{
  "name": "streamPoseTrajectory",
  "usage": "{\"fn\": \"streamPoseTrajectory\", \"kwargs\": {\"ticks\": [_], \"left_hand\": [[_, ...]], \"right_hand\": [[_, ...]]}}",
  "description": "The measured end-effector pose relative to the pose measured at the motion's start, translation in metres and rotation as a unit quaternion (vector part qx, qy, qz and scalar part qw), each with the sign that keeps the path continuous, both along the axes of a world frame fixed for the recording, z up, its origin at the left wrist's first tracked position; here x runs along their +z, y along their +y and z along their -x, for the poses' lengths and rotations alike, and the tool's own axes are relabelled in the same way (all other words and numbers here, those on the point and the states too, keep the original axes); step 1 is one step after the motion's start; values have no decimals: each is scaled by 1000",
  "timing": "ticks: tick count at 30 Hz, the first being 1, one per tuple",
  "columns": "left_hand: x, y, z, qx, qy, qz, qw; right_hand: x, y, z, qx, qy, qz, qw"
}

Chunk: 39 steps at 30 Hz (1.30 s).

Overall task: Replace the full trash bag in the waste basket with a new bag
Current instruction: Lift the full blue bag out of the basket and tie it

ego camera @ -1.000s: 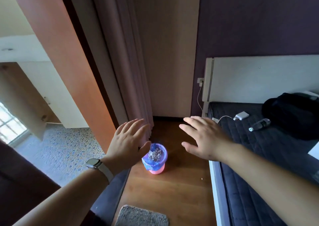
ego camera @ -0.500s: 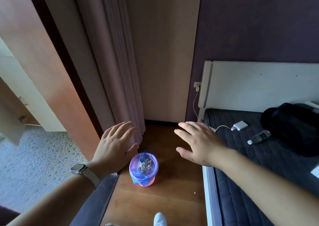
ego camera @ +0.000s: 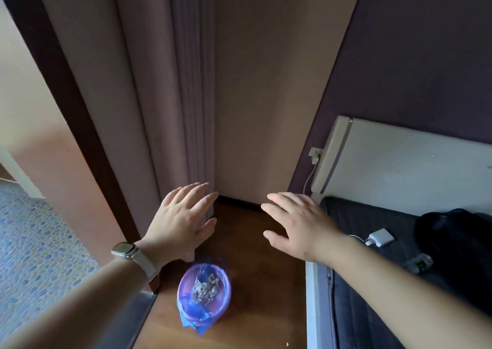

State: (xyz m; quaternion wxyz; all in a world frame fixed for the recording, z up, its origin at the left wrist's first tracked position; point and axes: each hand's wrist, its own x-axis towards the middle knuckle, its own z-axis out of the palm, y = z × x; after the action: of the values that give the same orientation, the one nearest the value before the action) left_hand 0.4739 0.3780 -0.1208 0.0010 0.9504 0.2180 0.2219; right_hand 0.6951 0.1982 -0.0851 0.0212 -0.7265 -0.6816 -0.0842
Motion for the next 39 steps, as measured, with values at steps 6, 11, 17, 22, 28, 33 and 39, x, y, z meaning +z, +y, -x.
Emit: {"fn": "streamPoseTrajectory", "kwargs": {"ticks": [6, 11, 17, 22, 28, 33, 39], "left_hand": [[-3, 44, 10, 53, 2, 14, 999], [-23, 74, 35, 145, 21, 38, 988], [-55, 88, 42, 247, 38, 40, 967], [-86, 90, 10, 360, 39, 80, 929], [-113, 85, -63, 473, 35, 152, 867], [-122, 82, -124, 516, 26, 157, 842], [-145, 68, -148, 577, 36, 200, 791]], "right_hand": [[-3, 84, -11, 62, 1, 2, 998], [-20, 156, -10, 138, 12, -3, 990], [-66, 231, -18, 246, 40, 17, 968], [-102, 300, -47, 342, 69, 40, 936], [-126, 357, -108, 434, 90, 94, 891], [-149, 391, -146, 500, 87, 140, 850], [-186, 403, -145, 548, 107, 179, 810]]}}
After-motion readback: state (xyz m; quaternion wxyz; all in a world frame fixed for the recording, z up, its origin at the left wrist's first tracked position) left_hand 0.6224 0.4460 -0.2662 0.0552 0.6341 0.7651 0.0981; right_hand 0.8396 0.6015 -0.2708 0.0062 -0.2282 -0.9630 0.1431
